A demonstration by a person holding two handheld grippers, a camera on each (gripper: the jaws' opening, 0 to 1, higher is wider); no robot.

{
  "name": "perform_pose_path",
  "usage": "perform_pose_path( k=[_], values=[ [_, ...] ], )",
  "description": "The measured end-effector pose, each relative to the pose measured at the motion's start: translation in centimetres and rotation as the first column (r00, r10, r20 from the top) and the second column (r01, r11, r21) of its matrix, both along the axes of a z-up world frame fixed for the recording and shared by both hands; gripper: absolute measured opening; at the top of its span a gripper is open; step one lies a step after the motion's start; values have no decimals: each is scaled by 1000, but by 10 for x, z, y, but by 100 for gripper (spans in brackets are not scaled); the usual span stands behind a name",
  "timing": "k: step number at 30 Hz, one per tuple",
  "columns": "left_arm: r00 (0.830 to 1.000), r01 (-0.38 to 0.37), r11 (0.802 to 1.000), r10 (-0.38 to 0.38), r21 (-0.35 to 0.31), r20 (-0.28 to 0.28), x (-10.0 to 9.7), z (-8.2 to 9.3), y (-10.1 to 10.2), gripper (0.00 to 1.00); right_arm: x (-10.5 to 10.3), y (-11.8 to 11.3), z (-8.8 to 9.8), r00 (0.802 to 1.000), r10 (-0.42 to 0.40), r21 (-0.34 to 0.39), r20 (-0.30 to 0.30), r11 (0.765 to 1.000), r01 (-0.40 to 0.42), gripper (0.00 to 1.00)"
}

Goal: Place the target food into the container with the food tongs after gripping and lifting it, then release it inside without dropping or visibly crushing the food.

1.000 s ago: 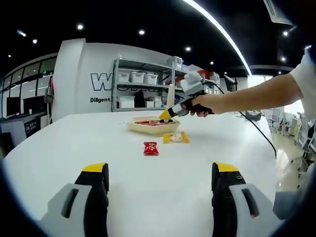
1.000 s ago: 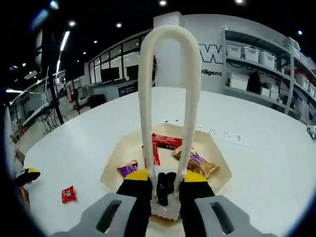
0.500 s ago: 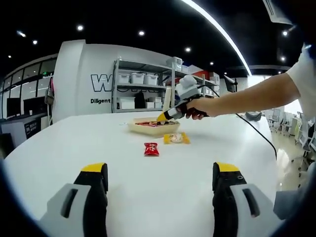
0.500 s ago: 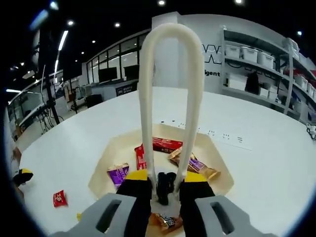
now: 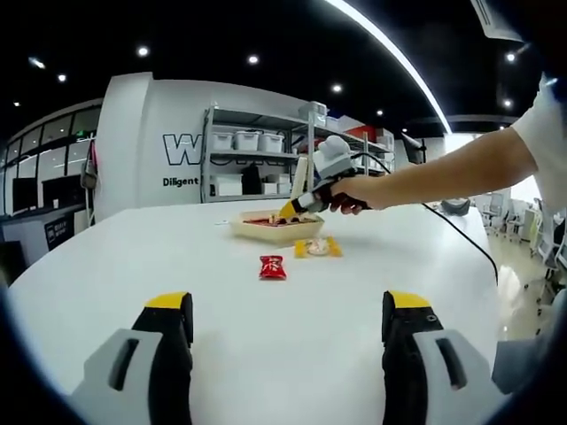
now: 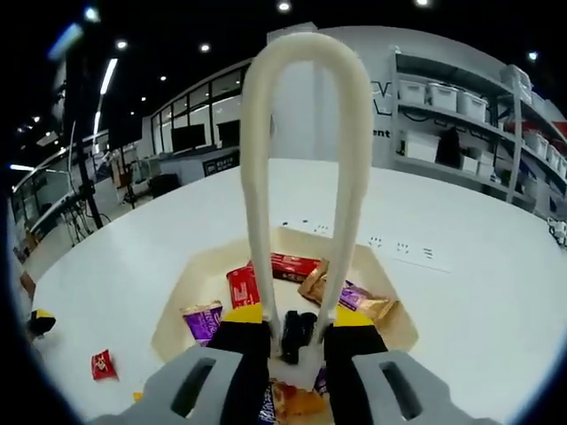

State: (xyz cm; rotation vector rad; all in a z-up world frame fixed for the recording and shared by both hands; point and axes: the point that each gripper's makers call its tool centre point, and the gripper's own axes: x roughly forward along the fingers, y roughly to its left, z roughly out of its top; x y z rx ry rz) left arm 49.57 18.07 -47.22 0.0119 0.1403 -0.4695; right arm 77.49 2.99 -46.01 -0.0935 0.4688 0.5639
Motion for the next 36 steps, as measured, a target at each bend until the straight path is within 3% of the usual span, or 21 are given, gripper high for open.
perform_pose_path(
  k=[6, 14, 22, 27, 31, 33, 36],
  values=[
    [1000, 2, 1000, -2, -9, 8, -1, 2, -1, 86, -1, -1, 9, 1000, 0, 13, 19, 1000, 0, 18],
    [1000, 1, 1000, -1, -4, 11, -1, 2, -1, 86, -61, 16, 25, 988, 137, -34, 65, 990, -135, 18],
    [1000, -3, 1000, 3, -6, 14, 0, 3, -1, 86, -113, 31, 38, 972, 231, -14, 37, 973, -231, 18],
    [1000, 7, 1000, -7, 5, 6, -1, 1, -3, 86, -125, 32, 32, 962, 270, -54, 28, 962, -268, 18],
    [1000, 12, 1000, -12, 7, 3, -2, 1, -4, 86, -141, 29, 15, 953, 303, -79, -26, 950, -304, 19],
    [1000, 9, 1000, -9, 6, 2, -1, 1, -3, 85, -145, 28, 11, 952, 307, -108, -5, 946, -305, 20],
    [1000, 4, 1000, -4, 12, 1, 0, 0, -2, 85, -145, 28, 1, 949, 314, -99, -36, 943, -316, 20]
  ],
)
